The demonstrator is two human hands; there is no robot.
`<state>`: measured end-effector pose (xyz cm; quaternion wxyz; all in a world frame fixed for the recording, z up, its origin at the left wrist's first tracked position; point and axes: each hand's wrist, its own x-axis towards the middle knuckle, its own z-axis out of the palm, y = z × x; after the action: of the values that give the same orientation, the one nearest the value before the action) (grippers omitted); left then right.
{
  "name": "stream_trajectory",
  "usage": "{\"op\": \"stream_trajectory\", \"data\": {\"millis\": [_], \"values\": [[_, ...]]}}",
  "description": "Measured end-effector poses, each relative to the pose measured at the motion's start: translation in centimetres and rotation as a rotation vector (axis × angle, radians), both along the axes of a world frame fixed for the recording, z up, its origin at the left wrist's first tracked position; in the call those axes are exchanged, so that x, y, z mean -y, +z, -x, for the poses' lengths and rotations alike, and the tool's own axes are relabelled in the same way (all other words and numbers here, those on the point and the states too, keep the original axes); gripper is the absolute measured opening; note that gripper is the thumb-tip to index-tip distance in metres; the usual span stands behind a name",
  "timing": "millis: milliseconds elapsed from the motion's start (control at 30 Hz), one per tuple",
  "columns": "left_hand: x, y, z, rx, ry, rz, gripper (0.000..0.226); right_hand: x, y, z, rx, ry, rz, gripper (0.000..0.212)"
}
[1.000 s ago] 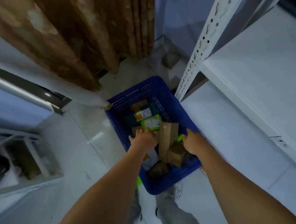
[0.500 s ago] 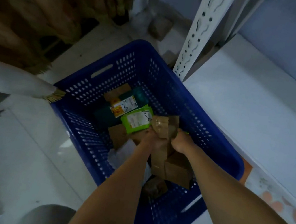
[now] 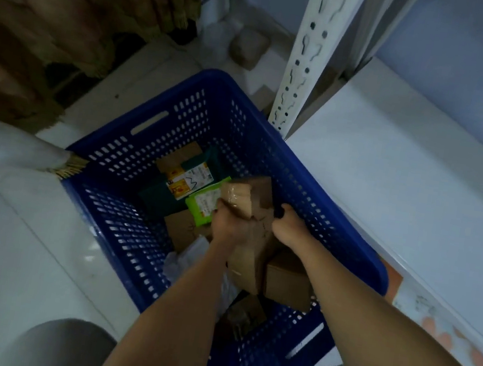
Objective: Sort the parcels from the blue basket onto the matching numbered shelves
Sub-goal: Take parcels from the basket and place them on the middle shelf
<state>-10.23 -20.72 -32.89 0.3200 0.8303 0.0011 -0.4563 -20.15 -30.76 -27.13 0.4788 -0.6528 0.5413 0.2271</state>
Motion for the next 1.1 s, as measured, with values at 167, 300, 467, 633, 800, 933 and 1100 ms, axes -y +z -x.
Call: {"op": "stream_trajectory", "data": {"millis": [167,300,467,633,800,933,1100], "values": [[-4.5,14.2,-4.2,-0.087,0.222,0.134,0.064,-1.3,11.6,0.1,0.086,-0.111,-0.108,0.072],[-8.2,28.1,-6.0,-0.398,0.332,0.385,0.039,-2.4,24.7,-0.7,0.204,-0.075,-0.257,0.096],[-11.1,43.2,-6.1,-0.516,0.341,0.545,0.043,-3.6,40.4,-0.8,0.357,-0.022,-0.432,0.089],[-10.6,55.5,-4.8,-0.392,0.244,0.524,0.035,-6.4,52.3,-0.9,0.419,0.060,-0.013,0.075],[-9.8,64.2,-3.5,-0.170,0.245,0.575,0.077,-9.1,59.8,-1.8,0.612,0.116,0.300,0.091],[-10.2,67.8,-5.0,-0.072,0.324,0.651,0.079,-10.2,64.0,-3.6,0.664,0.180,0.361,0.103],[-11.9,70.6,-10.4,-0.143,0.207,0.727,0.071,-10.6,67.9,-6.9,0.676,0.148,0.269,0.080]]}}
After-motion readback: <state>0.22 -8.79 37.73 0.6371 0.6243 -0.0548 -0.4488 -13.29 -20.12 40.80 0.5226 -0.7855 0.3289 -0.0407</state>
